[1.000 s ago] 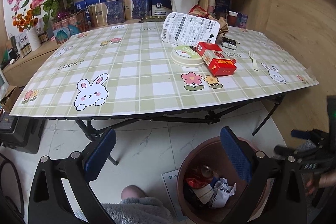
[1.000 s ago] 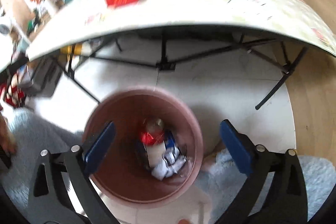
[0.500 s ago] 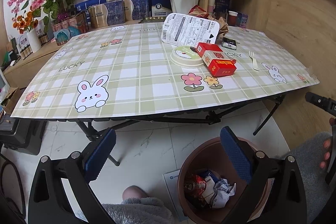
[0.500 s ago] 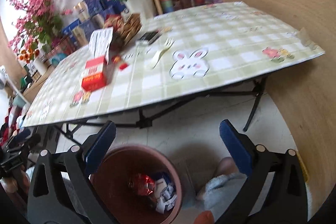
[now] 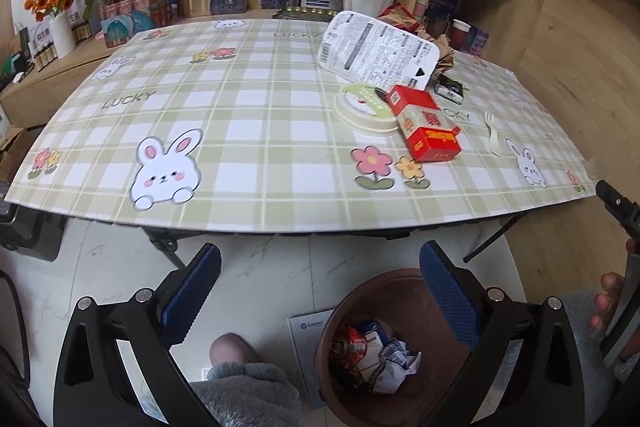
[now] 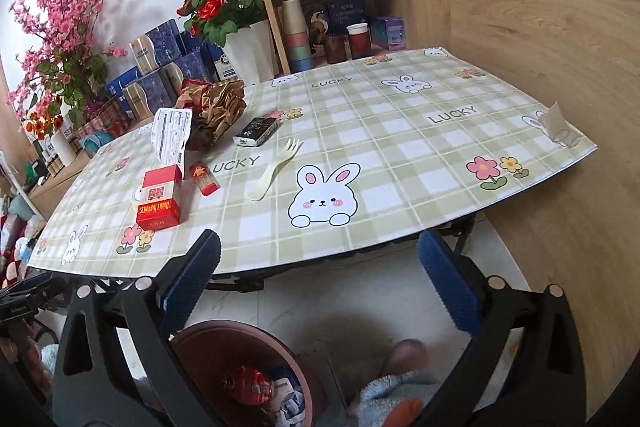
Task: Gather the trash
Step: 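Grasp the red Double Happiness pack with the left tool and lift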
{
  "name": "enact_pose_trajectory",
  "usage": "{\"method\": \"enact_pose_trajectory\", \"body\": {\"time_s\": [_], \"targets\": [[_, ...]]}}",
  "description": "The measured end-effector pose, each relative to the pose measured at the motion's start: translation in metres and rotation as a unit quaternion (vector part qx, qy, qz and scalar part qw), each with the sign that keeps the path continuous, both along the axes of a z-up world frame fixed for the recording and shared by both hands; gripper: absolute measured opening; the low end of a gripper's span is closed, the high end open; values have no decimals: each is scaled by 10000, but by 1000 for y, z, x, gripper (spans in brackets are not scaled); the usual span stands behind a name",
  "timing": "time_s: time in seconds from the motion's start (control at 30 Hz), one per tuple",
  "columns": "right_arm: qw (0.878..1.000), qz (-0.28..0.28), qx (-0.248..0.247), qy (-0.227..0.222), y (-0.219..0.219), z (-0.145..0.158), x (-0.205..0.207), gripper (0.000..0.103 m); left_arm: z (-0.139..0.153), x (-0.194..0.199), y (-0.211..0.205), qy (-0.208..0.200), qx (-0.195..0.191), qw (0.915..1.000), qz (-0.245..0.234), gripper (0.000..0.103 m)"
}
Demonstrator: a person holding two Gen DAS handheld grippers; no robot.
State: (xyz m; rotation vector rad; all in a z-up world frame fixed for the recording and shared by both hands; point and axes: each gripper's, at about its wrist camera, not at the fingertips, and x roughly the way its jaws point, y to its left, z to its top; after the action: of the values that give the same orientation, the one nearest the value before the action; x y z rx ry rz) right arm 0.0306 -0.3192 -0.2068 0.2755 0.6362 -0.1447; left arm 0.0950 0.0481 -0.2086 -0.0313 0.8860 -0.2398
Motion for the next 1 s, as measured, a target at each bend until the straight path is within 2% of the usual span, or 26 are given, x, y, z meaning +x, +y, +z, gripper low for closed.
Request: {"method": "enact_pose_trajectory", "body": {"time_s": [0.07,0.27,0.33,0.4,0.57,0.67,0.77,0.8,0.83,0.9,0.97,1.0], "targets": [[9999,73,128,26,-1,0,5,97,6,10,-13,25,56,9999,-93,97],[9993,354,117,5,-5,11,29,97,21,48,-64,53,82,9992,-377,97],[9987,483,170,37,-6,14,37,97,20,64,-84,160,96,9988,-458,97],[9991,414,7,82,-7,15,46,97,15,80,-103,295,184,9978,-560,97],[9996,237,-53,135,-14,12,66,97,-8,116,-152,402,857,9931,-688,97],[9996,202,15,216,-20,8,77,97,-20,132,-167,404,1171,9903,-629,97],[9996,176,-121,206,-22,6,83,97,-30,142,-176,381,1420,9872,-622,97],[9995,198,-169,206,-22,6,86,97,-32,143,-177,364,1474,9865,-617,95],[9993,242,-163,222,-22,5,90,97,-34,143,-178,351,1503,9860,-629,83],[9989,344,-156,262,-21,4,96,97,-34,141,-177,252,1543,9855,-662,67],[9985,397,-211,305,-18,3,101,97,-28,138,-169,278,1213,9893,-758,59],[9983,395,-268,321,-16,3,105,97,-24,137,-163,332,998,9915,-770,59]]}}
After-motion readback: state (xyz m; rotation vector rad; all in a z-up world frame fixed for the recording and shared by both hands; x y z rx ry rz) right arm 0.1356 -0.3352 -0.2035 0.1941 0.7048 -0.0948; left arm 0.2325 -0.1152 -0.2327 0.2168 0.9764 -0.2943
